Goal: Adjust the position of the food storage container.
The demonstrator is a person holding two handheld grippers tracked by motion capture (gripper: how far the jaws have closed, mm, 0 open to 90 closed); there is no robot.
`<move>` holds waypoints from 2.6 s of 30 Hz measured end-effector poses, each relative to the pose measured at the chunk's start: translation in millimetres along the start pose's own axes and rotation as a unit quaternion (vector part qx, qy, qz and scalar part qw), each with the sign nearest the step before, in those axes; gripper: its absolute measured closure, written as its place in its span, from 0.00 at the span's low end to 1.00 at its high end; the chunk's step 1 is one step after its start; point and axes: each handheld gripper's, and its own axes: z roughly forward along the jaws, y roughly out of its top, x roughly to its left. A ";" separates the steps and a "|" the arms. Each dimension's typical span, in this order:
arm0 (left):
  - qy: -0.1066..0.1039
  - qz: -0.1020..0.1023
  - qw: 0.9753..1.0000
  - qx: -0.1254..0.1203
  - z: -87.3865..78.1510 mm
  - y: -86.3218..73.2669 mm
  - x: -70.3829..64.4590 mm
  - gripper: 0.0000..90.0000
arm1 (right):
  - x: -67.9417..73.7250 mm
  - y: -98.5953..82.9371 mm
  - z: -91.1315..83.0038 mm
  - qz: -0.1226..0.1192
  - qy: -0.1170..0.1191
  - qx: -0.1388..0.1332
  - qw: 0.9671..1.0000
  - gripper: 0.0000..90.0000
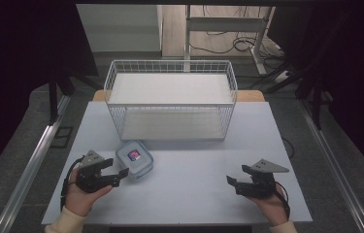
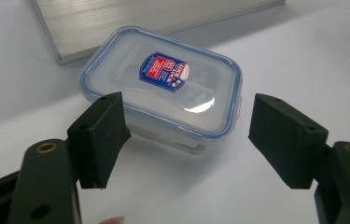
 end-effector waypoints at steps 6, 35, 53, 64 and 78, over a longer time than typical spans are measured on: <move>0.002 0.003 1.000 0.000 0.0 0.1 -1.0 0.30 | -1.6 -1.3 -0.3 0.001 -0.001 0.003 1.000 0.27; 0.024 0.000 1.000 -0.012 -25.8 26.7 26.2 0.32 | 2.9 -0.4 -2.6 -0.005 0.007 0.004 1.000 0.29; 0.041 0.025 0.994 0.098 13.9 56.6 79.6 0.94 | 0.4 -2.6 1.0 0.001 0.004 0.012 1.000 0.29; 0.038 0.032 0.989 0.143 50.7 55.7 89.8 1.00 | 0.4 -3.6 2.4 0.001 0.003 0.016 1.000 0.29; 0.021 0.071 0.982 0.174 63.5 51.3 79.6 1.00 | 1.2 -4.0 3.4 0.001 0.004 0.020 1.000 0.29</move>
